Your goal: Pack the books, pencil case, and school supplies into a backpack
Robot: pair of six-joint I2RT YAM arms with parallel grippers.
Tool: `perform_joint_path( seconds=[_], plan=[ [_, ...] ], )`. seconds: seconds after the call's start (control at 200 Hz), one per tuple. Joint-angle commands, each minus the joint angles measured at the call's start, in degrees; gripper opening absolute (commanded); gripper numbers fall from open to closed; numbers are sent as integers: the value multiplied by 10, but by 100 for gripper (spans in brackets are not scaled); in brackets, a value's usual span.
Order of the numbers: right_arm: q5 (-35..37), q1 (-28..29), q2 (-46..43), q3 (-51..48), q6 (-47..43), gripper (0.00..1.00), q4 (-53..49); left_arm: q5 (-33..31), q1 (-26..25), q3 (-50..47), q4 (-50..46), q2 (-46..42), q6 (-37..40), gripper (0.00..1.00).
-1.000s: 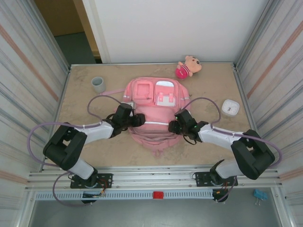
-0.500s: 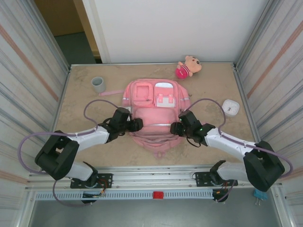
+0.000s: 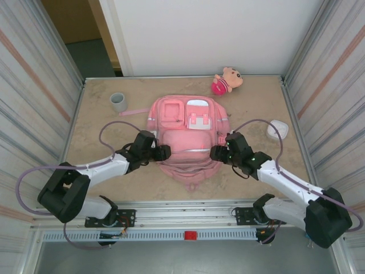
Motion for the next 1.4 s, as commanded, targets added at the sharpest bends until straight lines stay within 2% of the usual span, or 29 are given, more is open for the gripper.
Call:
perform_joint_path(
  seconds=[0.0,0.11,0.12,0.13,0.14,0.215,0.356,0.436,0.506,0.611,0.686,0.812,0.867,0.957,1.047,1.097,1.192,1.278,1.338,1.363,1.393],
  plan=[
    [9,-14,-43,56,-50,72,-49,34,-10,-8,-60,-21,12,66],
    [37,-36,-71,115,-105,77,-77,-22,-2,-8,-84,-94,20,85],
    [39,-39,-74,119,-110,80,-77,-30,0,-7,-87,-103,24,86],
    [41,-42,-76,123,-118,94,-77,-37,3,-7,-90,-111,29,88],
    [43,-45,-79,127,-125,100,-77,-42,5,-6,-92,-121,35,89],
    [60,-73,-94,149,-175,99,-68,-114,18,-6,-96,-192,106,98],
    [79,-140,-115,149,-258,99,0,-293,31,-46,-25,-316,263,99],
    [72,-181,-121,123,-294,99,63,-323,64,-80,-1,-378,272,99],
    [66,-213,-126,90,-312,99,120,-358,82,-137,64,-422,299,99],
    [47,-254,-125,27,-325,99,211,-406,85,-215,170,-461,356,99],
    [30,-283,-103,-9,-320,99,271,-401,86,-250,225,-466,412,99],
    [-19,-321,-33,-46,-323,99,345,-374,111,-266,261,-424,464,99],
    [-20,-328,7,-45,-324,99,356,-342,143,-277,302,-386,447,99],
    [-23,-333,49,-52,-328,99,391,-252,211,-283,370,-306,406,99],
    [-24,-335,83,-52,-332,99,415,-224,254,-272,443,-201,392,99],
    [-26,-336,99,-52,-334,99,423,-224,263,-262,489,-145,392,99],
    [-27,-338,127,-53,-339,99,435,-188,265,-229,564,-38,414,99],
    [-32,-343,139,-61,-343,99,448,-223,256,-192,561,41,412,99],
    [-38,-349,144,-71,-343,99,460,-201,270,-210,680,109,414,99],
    [-42,-352,145,-76,-342,99,466,-194,275,-212,706,122,419,99],
    [-47,-356,146,-83,-343,99,474,-190,277,-212,682,111,411,99]
  ],
)
